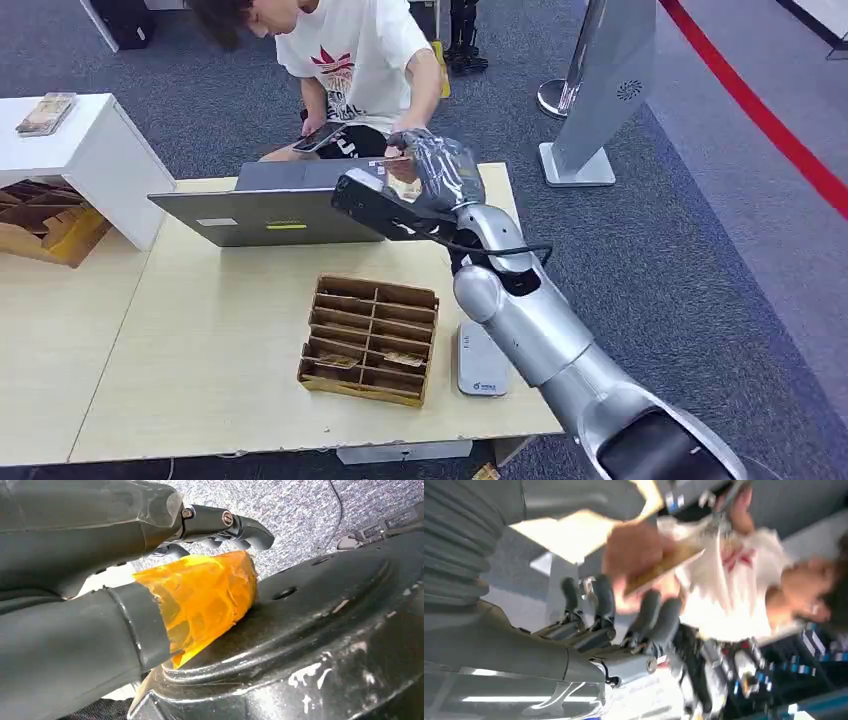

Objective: Pass the card to the sensor for recognition and then transmit it.

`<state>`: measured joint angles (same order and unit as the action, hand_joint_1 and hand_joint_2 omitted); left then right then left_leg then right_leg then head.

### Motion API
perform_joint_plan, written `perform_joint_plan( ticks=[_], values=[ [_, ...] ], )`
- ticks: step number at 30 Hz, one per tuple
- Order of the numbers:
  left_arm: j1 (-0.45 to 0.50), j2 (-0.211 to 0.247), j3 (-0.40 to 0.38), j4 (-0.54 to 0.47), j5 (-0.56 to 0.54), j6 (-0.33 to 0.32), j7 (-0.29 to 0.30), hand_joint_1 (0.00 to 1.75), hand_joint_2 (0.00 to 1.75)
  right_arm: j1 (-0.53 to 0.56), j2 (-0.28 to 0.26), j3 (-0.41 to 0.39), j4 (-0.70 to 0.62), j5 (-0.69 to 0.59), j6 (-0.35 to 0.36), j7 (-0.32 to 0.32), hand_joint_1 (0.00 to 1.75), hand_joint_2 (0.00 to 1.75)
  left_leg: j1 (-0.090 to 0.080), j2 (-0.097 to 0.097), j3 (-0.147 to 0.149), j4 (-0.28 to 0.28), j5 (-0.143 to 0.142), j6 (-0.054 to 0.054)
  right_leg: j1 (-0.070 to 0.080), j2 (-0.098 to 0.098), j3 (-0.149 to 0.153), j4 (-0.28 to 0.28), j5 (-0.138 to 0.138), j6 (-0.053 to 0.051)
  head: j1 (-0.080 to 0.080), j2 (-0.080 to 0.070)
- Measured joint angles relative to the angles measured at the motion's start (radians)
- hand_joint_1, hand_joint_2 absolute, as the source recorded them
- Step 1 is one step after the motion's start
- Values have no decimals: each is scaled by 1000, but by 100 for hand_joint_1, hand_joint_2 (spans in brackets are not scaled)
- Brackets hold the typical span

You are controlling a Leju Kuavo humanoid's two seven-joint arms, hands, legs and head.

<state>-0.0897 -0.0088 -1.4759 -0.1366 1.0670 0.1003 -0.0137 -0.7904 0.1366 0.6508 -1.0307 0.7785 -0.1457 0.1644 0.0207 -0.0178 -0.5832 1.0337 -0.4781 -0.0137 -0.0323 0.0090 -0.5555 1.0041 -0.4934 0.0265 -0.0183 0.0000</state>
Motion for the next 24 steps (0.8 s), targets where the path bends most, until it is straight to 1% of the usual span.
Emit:
perform_joint_plan(
  ticks=[4, 6, 9, 11, 14, 16, 19, 20, 21, 24],
  values=[
    [1, 0, 0, 0, 13, -3, 0, 0, 0, 46, 6, -2, -7, -130, 43, -69, 0, 0, 0, 0, 0, 0, 0, 0, 0, 0, 0, 0, 0, 0, 0, 0],
    [1, 0, 0, 0, 20, -4, -2, 0, 0, 85, 7, -11, -39, -247, 69, -113, 0, 0, 0, 0, 0, 0, 0, 0, 0, 0, 0, 0, 0, 0, 0, 0],
    [3, 1, 0, 0, 32, -5, -8, 0, 0, 159, 8, -32, -121, -466, 115, -175, 0, 0, 0, 0, 0, 0, 0, 0, 0, 0, -1, 0, -1, 0, 0, 0],
    [6, 1, 1, 0, 39, -5, -14, 0, 0, 216, 6, -44, -189, -663, 164, -216, 0, 0, 0, 0, -1, 0, 0, 0, 0, 0, -1, 0, -1, 0, 0, 0],
    [9, 1, 1, 0, 45, -5, -20, 0, 0, 294, -8, -52, -290, -885, 223, -257, 0, 0, 0, 0, -1, 0, -1, 0, 0, 0, -1, 0, -1, 0, 0, 0],
    [11, 1, 2, 0, 47, -5, -21, 0, 0, 333, -21, -51, -339, -971, 256, -271, 0, 0, 0, 0, -1, 0, -1, 0, 0, 0, -1, 0, -1, 0, 0, 0],
    [12, 1, 2, 0, 50, -5, -22, 0, 0, 393, -52, -51, -404, -1116, 348, -293, 0, 0, 0, 0, -1, 0, -1, 0, 0, 0, -1, -1, -1, 0, 0, 0],
    [13, 1, 2, 0, 50, -5, -22, 0, 0, 412, -63, -49, -420, -1142, 379, -300, 0, 0, 0, 0, -1, 0, -1, 0, 0, 0, -1, -1, -1, 0, 0, 0],
    [13, 1, 2, 0, 51, -5, -23, 0, 0, 430, -74, -47, -433, -1156, 392, -306, 0, 0, 0, 0, -1, 0, -1, 0, 0, 0, -1, -1, -1, 0, 0, 0],
    [13, 1, 2, 0, 52, -5, -23, 0, 0, 458, -97, -43, -458, -1166, 400, -309, 0, 0, 0, 0, -1, 0, -1, 0, 0, 0, -1, -1, -1, 0, 0, 0]
  ],
)
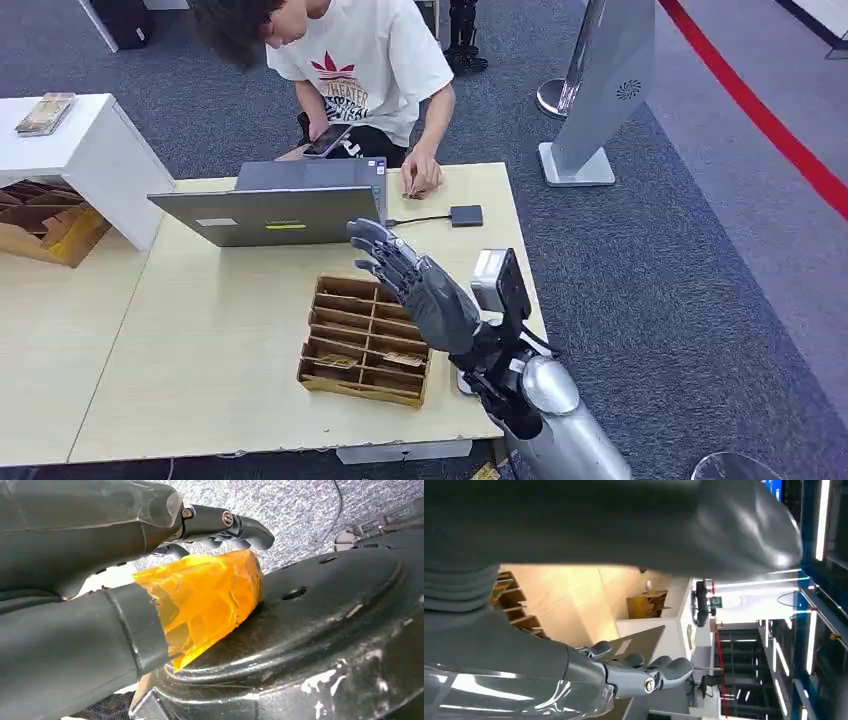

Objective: Pass the card to the sensor for recognition and then transmit it.

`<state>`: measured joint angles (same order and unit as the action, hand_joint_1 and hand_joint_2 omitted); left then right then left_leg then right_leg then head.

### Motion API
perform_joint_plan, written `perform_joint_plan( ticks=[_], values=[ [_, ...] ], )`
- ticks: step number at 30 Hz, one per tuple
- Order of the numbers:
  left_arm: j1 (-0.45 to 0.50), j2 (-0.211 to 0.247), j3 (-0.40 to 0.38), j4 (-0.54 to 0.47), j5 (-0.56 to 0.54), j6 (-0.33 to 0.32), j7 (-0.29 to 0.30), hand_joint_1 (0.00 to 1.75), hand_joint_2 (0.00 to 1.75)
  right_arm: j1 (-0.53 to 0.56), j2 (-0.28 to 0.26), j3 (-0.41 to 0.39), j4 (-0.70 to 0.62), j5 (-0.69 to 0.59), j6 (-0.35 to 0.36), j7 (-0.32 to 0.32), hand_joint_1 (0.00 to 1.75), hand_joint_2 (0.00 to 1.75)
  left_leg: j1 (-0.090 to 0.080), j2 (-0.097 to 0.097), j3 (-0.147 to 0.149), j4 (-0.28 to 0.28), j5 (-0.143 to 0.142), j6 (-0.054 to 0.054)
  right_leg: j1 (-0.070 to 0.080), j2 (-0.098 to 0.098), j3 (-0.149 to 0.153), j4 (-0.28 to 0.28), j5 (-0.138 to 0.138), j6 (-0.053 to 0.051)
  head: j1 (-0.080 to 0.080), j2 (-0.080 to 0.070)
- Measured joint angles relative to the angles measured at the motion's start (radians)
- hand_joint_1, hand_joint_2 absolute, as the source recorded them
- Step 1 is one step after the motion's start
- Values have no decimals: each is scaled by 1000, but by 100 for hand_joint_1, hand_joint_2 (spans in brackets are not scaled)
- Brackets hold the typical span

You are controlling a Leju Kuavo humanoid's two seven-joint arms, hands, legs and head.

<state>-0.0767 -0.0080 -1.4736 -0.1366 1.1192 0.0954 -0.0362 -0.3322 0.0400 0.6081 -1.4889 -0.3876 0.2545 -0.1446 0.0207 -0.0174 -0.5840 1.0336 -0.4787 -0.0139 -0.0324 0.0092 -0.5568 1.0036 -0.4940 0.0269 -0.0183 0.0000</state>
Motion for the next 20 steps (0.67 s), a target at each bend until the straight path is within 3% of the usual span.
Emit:
perform_joint_plan(
  ticks=[13, 16, 20],
  values=[
    [2, 1, 4, 0, 8, 0, -9, 0, 0, 103, -95, 81, -20, -29, 141, 10, 0, 0, 0, 0, 0, 0, 0, 0, 0, 0, 0, 0, 0, 0, 0, 0],
    [2, 2, 5, 0, 8, 3, -10, 0, 0, 120, -114, 138, 12, -18, 192, 23, 0, 0, 0, 0, 0, 0, 0, 0, 0, 0, 0, 0, 0, 0, 0, 0],
    [2, -8, 6, -2, 12, 42, -7, 0, 0, 123, -146, 214, 72, 10, 243, -7, 0, 0, 0, 0, 0, 0, 0, 0, 0, 0, 0, 0, 0, 0, 0, 0]
  ],
)
